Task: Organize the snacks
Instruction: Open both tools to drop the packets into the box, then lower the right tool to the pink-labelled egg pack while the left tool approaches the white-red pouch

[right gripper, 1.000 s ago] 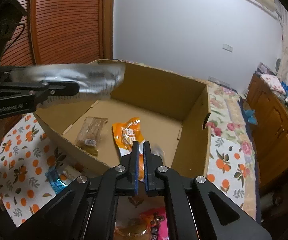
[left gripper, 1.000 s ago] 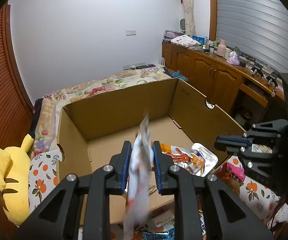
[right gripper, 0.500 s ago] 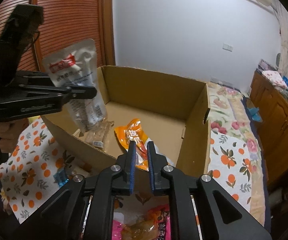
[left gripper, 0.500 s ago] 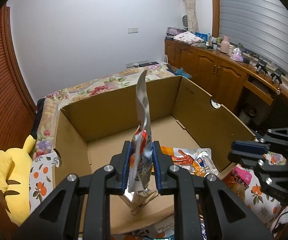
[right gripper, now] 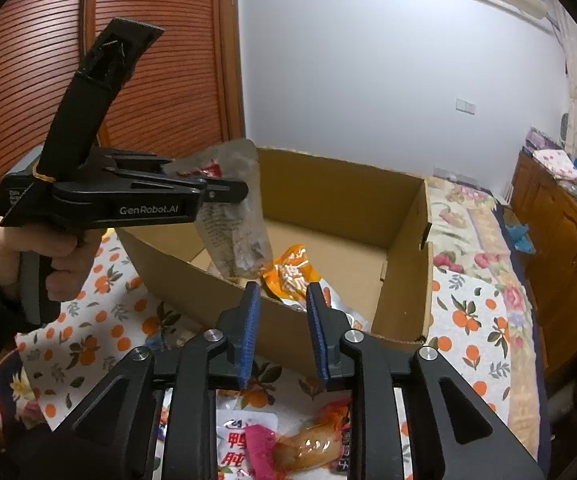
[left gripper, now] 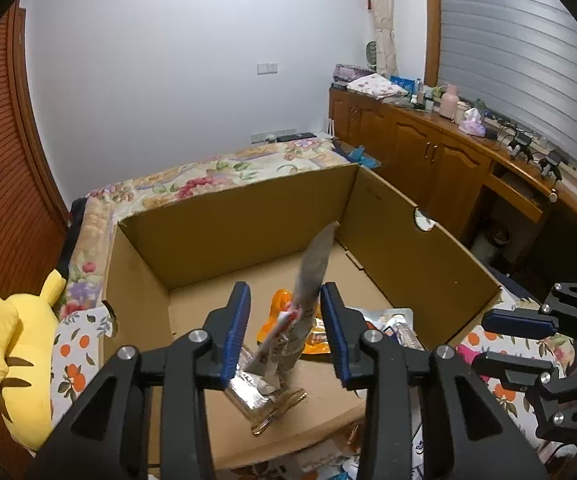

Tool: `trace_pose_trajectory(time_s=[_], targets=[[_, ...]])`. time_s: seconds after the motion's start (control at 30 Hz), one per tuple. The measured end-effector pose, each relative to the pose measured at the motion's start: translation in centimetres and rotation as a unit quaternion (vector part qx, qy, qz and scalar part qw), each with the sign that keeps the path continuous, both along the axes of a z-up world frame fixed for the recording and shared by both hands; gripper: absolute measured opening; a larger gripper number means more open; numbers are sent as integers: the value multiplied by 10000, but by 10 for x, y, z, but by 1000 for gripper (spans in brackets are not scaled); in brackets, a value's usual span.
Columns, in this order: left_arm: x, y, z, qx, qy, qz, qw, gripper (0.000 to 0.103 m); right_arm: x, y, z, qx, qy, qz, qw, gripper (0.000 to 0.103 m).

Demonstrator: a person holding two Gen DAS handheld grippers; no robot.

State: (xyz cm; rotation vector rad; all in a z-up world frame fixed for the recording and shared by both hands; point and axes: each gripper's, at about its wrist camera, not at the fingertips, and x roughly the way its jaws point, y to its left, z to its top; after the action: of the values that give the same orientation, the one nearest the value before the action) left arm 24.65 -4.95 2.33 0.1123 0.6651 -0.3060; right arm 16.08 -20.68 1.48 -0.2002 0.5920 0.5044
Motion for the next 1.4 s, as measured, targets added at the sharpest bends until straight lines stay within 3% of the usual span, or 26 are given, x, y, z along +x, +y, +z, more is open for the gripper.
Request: trace_pose_trajectory(time_s=[0.2,0.57,0.9,1.1,1.4], targets=[[-9,4,10,-91,-141,-16,9999,47,-12,-4,4,99,-64,-17,9999,34],[-32,10,19,-239,-289,-128,9992,49,-40,-28,5,262,-162,-152,9994,42],[-67,16,21,-530,-388,-249,9975,51,-58,-49,-18,281,18,-353,9990,47],[-98,18,13,-705,-508,-313,9957,71,-55,-52,-44,171,288,-437,9985,48],[-129,9,-24,-628,-385,-335,9967,73,-38,-49,-72,90,595,-587,9965,49]])
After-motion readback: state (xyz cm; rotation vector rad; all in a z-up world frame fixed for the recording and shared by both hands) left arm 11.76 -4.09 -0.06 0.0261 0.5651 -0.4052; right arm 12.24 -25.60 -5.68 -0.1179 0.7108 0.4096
